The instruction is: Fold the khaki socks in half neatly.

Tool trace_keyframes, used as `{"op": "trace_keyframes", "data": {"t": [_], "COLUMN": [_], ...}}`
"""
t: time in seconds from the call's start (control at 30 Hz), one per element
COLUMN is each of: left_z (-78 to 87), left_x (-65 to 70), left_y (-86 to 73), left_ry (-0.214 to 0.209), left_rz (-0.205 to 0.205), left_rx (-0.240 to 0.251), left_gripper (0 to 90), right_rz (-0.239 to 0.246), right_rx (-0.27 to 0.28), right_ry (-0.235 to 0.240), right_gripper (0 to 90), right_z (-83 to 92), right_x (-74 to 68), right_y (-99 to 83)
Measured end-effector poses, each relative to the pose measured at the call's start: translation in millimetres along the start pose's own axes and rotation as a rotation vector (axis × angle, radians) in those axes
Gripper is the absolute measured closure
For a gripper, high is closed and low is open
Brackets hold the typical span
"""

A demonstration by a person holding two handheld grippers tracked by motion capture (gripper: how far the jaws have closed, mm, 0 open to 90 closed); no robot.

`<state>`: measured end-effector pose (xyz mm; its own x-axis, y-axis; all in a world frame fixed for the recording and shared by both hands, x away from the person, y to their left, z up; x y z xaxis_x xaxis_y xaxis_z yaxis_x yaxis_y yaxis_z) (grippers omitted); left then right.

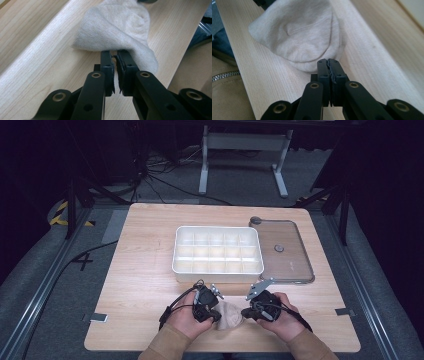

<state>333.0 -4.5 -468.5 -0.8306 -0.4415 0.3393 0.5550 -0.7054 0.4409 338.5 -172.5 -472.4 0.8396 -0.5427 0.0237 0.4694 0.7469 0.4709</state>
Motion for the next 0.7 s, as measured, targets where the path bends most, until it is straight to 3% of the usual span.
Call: {"op": "trace_keyframes", "data": {"t": [0.17, 0.33, 0.7], "left_z": [2.6, 6.1, 3.7], "left_x": [3.0, 4.6, 7.0], "left_y": [2.8, 4.0, 6.9], "left_ry": [0.002, 0.002, 0.006], "left_rz": [-0.021, -0.029, -0.052], "left_rx": [0.018, 0.035, 0.042], "left_gripper": [82.8, 81.2, 79.8], "right_rz": [0.003, -0.015, 0.000], "right_rx": [-0.024, -0.015, 0.004], "right_ry": [0.007, 0.021, 0.056], "right_gripper": [88.8, 88.8, 88.8], "right_z": [-8.1, -11.0, -17.5], "right_x": [-1.1, -2.5, -17.3], "right_y": [-2.3, -1.6, 6.4]}}
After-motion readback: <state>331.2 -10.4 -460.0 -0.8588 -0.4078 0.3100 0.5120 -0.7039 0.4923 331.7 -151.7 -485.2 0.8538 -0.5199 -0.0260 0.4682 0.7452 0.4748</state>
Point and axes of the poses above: each handheld gripper's, and its own axes: z roughly backward along the jaws, y roughly out of its top, x roughly to its right, the point moved 5 cm from there along -z, roughly forward along the jaws, and after that the axes turned 7 degrees about -y, right-handed, at the moved point
